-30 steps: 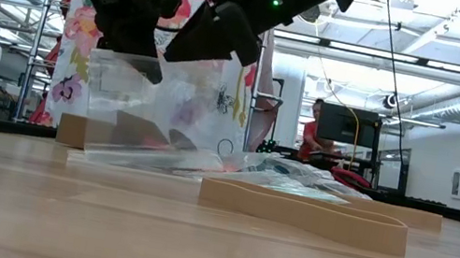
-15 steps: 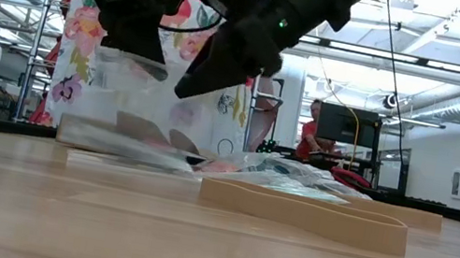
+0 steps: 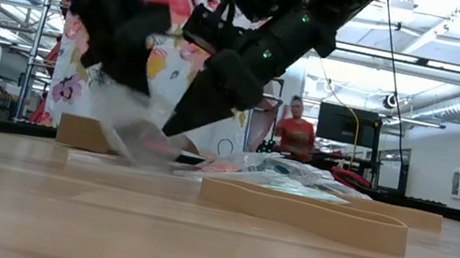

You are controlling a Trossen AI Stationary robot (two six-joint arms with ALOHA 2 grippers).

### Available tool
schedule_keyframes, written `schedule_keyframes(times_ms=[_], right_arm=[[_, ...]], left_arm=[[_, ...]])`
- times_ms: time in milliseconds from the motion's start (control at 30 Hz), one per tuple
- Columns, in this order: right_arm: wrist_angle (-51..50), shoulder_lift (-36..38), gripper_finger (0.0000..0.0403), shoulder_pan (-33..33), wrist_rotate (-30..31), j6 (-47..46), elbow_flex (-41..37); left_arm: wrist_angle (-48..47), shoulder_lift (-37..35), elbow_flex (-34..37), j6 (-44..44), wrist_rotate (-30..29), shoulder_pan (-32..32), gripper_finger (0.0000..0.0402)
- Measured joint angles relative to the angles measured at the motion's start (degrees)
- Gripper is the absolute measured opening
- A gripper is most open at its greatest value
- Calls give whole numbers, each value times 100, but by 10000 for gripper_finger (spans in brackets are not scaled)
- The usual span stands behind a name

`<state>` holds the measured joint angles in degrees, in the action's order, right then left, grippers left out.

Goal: Sort rubber bands
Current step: Open the transparent zip bag, then put the brown rubber band into the transparent zip bag

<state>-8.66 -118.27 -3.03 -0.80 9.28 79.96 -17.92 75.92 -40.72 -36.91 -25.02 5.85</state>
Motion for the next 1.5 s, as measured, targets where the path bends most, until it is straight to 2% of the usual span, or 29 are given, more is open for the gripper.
schedule_keyframes(times_ms=[100,233,433,567,733,867,967,1167,1500], right_arm=[[17,23,49,-13,451,83,0],[25,50,50,-13,481,185,0],[-484,167,50,-91,500,127,-2],[-707,715,50,-127,501,28,-2],[-1487,1378,50,-127,505,-836,2],[-2449,1461,50,-229,503,-1740,2],[-2722,1307,55,-404,456,-2180,2],[-2984,1004,90,-621,-105,-3022,2],[-3130,436,210,-656,-694,-4412,2]], left_arm=[[-41,468,60,-176,-26,115,0],[188,840,60,-177,3,218,0],[268,747,59,0,60,216,0],[225,747,58,131,57,216,0],[262,747,58,166,57,214,0],[246,747,58,173,59,216,0],[244,747,58,175,59,216,0],[245,747,58,175,68,219,0],[247,747,58,175,249,474,0]])
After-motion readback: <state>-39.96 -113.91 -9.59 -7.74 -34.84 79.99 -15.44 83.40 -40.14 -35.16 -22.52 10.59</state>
